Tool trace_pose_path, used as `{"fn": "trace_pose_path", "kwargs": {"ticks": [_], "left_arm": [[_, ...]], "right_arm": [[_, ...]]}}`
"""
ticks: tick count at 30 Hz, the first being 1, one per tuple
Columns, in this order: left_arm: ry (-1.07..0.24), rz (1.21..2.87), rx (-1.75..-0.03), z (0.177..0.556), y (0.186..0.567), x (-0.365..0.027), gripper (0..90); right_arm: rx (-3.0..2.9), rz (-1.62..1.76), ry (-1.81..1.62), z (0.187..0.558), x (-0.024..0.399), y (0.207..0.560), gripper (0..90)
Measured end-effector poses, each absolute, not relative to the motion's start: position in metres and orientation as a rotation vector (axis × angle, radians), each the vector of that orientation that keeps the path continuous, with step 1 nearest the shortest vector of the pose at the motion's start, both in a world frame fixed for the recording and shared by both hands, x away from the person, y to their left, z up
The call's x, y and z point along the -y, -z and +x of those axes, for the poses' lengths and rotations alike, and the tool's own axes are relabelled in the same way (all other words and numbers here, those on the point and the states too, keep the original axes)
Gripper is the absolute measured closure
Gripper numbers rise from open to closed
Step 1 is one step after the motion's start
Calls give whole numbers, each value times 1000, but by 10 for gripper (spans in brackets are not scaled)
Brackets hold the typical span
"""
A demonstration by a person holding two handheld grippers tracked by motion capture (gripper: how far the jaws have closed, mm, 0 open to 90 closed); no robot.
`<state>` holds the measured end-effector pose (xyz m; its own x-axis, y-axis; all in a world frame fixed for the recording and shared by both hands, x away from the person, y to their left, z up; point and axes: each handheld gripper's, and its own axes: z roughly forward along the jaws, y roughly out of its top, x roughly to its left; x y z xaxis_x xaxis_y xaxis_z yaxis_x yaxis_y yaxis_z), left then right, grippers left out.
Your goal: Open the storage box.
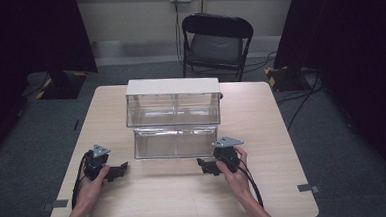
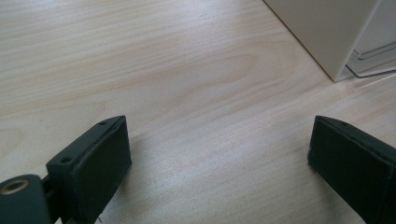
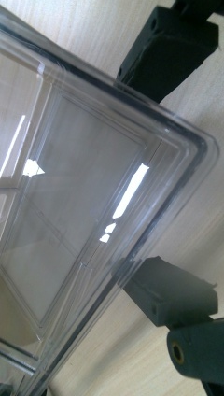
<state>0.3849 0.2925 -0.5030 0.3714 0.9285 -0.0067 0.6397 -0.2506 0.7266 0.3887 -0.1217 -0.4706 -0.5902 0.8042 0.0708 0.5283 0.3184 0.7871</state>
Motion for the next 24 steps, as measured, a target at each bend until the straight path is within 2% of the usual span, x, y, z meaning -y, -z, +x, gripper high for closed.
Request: {"fn": "trace_pose_path", "kwargs": {"ticks": [24], "left_arm": [[-574, 1987, -1351, 385, 503, -292, 54]], "right_arm": [[-2238, 1190, -1195, 383, 122, 465, 124]]}}
